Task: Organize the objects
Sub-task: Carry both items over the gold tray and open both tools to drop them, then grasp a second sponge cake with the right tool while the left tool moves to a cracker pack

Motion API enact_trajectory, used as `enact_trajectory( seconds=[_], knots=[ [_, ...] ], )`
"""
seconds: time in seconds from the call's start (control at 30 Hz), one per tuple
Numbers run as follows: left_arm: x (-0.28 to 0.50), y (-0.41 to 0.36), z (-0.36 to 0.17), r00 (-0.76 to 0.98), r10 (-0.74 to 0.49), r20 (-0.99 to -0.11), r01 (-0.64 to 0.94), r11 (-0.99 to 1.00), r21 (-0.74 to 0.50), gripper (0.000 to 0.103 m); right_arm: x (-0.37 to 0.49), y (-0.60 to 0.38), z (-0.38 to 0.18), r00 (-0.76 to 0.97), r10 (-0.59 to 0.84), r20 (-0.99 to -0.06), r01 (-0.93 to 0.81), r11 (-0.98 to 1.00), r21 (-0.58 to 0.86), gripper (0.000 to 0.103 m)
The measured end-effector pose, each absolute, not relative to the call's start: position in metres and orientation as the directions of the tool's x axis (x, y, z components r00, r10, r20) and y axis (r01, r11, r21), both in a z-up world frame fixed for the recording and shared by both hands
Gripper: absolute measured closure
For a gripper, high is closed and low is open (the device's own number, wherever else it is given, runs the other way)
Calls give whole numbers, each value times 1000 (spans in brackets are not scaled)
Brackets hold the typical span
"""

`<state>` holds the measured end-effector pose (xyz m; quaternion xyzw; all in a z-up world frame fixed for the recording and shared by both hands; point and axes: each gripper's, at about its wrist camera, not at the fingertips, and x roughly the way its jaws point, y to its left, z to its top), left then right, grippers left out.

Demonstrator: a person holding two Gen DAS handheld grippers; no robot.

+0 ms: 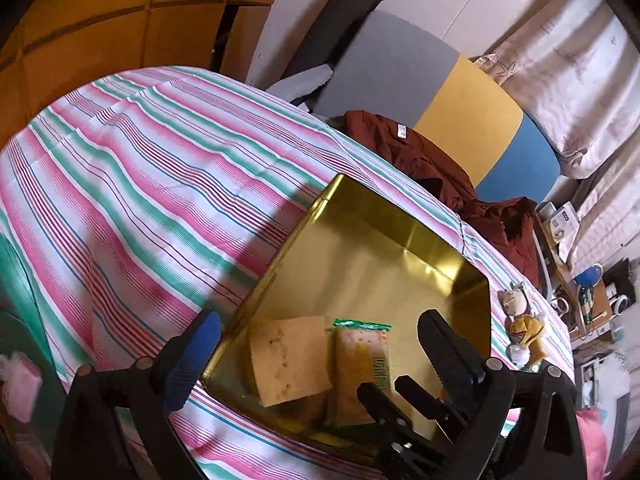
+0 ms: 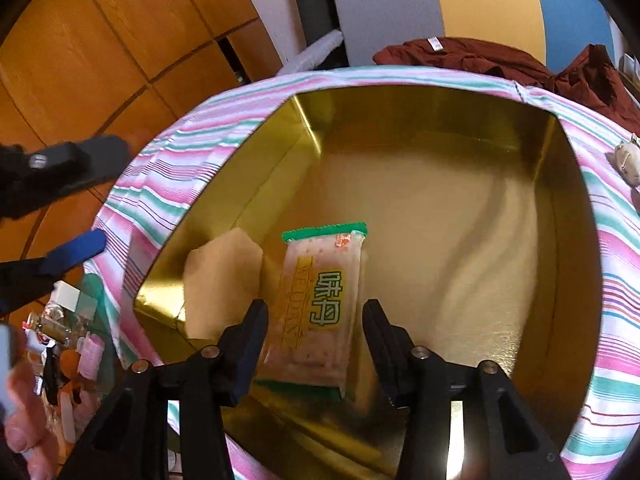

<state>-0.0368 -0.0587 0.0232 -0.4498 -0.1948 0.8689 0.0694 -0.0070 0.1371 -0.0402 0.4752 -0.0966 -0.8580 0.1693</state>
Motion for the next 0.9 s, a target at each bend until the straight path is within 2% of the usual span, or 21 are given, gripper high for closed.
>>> enact_trajectory(
  seconds=[0.2,0.43,0.63,0.9],
  knots=[
    [-33,-47,17,-579,326,-748,39,-905,-425,3,13,163,-14,-591,-345,-729,195,-938,287,53],
    [-22,-12,17,-592,322,-739,-69,-933,-352,3,23,212,6,-664,-253,-703,121,-965,233,53],
    [-11,20,8,-546,420,-725,-177,-903,-391,3,38,263,5,-692,-140,-708,3,-982,191,53],
    [12,72,-4,-461,522,-717,-298,-853,-429,3,67,348,-21,-651,23,-759,-188,-973,132,52]
  ],
)
